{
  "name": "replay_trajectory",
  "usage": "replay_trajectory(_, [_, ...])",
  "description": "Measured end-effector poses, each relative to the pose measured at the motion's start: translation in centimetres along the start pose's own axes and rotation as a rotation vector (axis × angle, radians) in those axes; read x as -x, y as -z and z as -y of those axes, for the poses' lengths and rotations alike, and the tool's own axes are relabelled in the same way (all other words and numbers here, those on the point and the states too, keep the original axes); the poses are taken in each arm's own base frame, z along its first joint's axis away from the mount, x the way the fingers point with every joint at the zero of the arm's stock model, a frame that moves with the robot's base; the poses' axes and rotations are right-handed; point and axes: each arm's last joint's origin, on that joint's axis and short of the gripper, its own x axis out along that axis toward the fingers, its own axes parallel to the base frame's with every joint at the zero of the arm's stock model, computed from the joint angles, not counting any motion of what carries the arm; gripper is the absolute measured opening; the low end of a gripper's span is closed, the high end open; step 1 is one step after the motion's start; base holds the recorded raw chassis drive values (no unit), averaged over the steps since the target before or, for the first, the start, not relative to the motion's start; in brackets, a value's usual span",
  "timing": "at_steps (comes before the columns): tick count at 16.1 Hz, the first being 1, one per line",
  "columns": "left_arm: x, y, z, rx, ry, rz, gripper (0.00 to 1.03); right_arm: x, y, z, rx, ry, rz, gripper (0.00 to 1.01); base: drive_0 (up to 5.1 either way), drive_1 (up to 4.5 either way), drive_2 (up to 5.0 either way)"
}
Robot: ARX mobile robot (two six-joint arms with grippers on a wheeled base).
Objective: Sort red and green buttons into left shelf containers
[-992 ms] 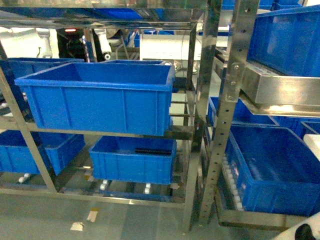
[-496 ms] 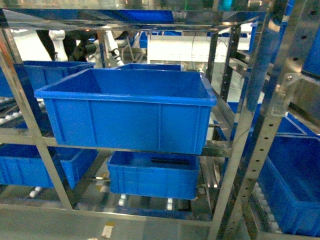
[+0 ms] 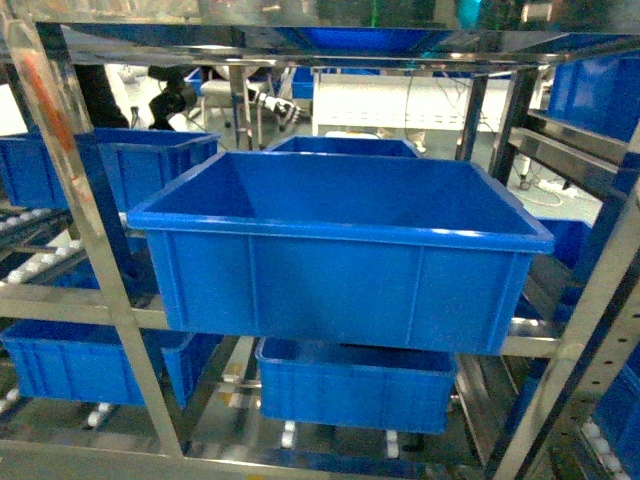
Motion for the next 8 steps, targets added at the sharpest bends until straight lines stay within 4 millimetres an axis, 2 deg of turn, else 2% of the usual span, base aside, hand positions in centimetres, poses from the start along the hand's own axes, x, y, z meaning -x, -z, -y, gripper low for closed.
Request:
replay_trajectory(6, [0.01, -0.05, 0.01, 0.000, 0.001, 0.004, 0.27, 0.00, 0.00, 0.01, 0.000, 0.001, 0.000, 0.27, -0.2, 3.80, -4.2])
replay_trajectory(8, [-0.02, 0.01, 0.04, 0.000, 0.004, 0.001, 0.27, -0.01, 0.02, 0.01, -0.001, 0.001, -0.002, 0.27, 0.0, 0.00, 0.0])
